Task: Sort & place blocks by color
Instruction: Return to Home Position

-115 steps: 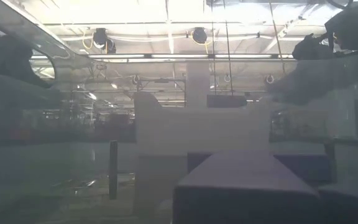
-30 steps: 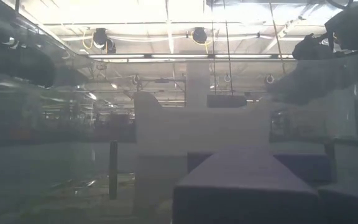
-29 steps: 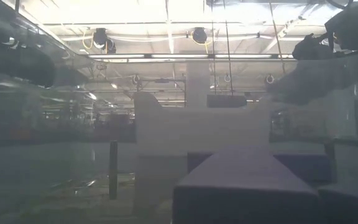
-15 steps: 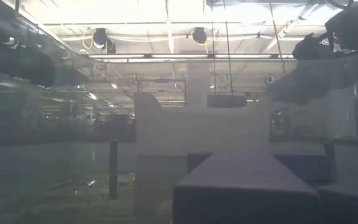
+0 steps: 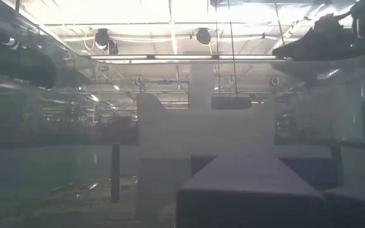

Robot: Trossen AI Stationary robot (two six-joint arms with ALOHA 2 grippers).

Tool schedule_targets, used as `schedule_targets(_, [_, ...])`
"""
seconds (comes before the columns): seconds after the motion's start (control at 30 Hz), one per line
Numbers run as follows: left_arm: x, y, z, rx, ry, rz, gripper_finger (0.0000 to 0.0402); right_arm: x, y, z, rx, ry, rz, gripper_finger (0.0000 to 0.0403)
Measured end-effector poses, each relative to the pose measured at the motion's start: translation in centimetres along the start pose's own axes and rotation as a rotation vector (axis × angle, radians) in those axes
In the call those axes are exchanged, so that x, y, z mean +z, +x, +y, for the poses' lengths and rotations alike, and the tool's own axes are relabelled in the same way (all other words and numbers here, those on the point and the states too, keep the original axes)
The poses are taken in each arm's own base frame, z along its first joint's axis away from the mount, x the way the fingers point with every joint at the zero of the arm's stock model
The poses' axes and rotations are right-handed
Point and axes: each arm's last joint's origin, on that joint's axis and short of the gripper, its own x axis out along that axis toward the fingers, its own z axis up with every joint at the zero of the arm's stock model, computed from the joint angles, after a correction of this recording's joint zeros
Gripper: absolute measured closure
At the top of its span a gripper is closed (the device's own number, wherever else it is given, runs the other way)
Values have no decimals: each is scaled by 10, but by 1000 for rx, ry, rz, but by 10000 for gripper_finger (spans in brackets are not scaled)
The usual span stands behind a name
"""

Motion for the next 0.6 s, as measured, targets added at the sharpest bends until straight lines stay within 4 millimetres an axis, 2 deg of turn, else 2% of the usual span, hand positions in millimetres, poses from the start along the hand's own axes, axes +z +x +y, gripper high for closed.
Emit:
schedule_targets(0.3, [0, 0, 0, 0, 0, 0, 215, 18, -7, -16, -117, 6, -158, 156])
schedule_targets(0.6, [0, 0, 0, 0, 0, 0, 215, 25, -11, -37, -301, -23, -228, 156])
